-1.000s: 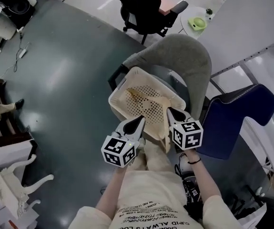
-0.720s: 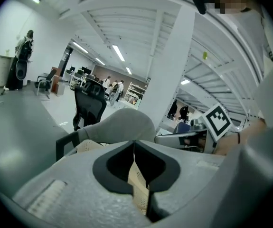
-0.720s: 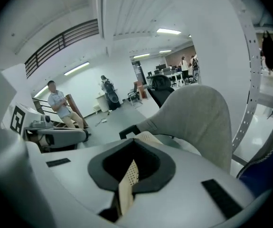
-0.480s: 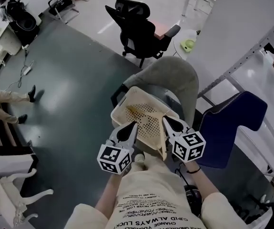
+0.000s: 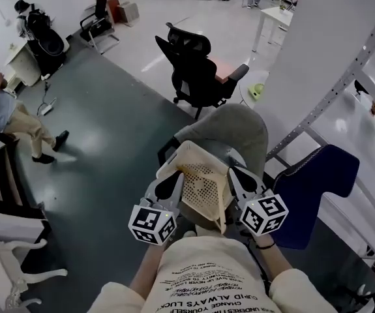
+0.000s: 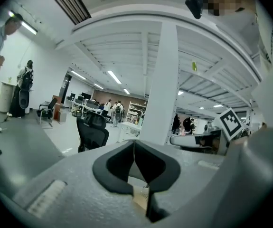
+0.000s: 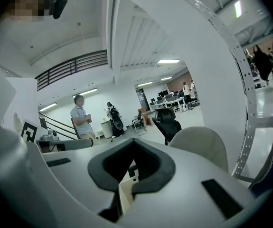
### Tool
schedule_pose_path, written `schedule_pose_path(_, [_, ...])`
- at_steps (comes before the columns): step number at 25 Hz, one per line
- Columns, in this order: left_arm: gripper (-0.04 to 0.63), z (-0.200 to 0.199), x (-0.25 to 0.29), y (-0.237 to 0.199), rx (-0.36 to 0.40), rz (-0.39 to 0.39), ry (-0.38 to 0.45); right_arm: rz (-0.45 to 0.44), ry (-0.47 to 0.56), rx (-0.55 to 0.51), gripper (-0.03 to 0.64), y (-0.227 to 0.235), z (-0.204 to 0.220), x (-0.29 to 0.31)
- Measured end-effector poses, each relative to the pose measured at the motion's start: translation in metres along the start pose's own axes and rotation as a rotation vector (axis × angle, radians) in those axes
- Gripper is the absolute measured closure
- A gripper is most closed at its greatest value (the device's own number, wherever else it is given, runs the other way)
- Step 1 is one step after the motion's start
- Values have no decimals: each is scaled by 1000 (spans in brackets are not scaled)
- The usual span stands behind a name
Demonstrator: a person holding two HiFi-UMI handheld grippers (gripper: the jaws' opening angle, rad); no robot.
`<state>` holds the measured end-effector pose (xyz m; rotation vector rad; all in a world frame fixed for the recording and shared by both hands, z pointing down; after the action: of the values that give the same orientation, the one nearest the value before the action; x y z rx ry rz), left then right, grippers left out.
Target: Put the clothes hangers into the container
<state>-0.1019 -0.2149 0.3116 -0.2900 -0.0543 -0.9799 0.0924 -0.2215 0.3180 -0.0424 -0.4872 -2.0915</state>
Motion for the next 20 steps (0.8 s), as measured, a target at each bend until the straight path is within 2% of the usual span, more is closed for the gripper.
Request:
schedule_pose_path(6, [572,-20,-12,-1,32,-14,55,-29,63,-106,614,-16,-28,-7])
schedule_pose_path(20, [572,-29,-36,-12,76,-78,92,1,118,-129,614,-24,-37,-17])
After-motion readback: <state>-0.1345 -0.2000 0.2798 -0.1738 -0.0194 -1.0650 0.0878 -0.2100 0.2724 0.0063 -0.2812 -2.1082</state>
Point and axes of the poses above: the fingertips, and each gripper's own axes: x forward along the fingers, y to its right, z out of its underside, the point moved 5 cm from there along -x, backward along the fingers, and after that the axes turned 1 degree about -z, right-handed, at the moved point
